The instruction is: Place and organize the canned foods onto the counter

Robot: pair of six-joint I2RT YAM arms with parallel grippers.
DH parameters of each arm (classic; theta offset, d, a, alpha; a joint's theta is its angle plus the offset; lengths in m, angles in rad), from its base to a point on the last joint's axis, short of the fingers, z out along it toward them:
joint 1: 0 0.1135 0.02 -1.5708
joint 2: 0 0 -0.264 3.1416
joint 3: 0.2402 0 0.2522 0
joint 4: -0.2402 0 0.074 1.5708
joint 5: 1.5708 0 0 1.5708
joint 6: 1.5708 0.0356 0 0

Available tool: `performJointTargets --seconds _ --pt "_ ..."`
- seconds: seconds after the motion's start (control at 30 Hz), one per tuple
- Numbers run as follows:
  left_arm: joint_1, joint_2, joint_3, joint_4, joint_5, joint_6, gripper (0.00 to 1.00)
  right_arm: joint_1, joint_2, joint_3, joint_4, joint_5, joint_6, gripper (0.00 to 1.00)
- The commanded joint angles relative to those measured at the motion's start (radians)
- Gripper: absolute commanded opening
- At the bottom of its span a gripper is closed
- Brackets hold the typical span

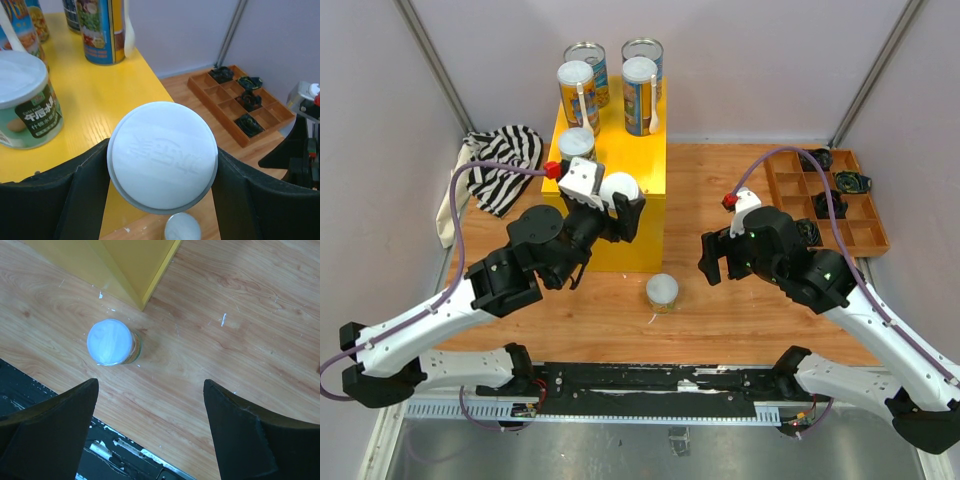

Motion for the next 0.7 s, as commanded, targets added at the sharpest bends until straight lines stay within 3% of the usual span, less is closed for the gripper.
performJointTargets --seconds 0.0,0.4,0.67 --pt "-0.006 0.025 0.1 0.034 -0.083 0.072 0.0 -0.013 -0.015 -0.006 0.009 -0.004 -0.001 0.86" --pt "-0.006 0.163 0.417 -0.123 -0.265 0.179 0.0 -0.014 -0.009 -0.003 0.011 -0.01 0.006 0.86" --pt "-0.006 0.242 0.525 -0.19 -0.224 0.191 0.0 -0.013 -0.011 -0.005 0.013 -0.017 0.01 0.86"
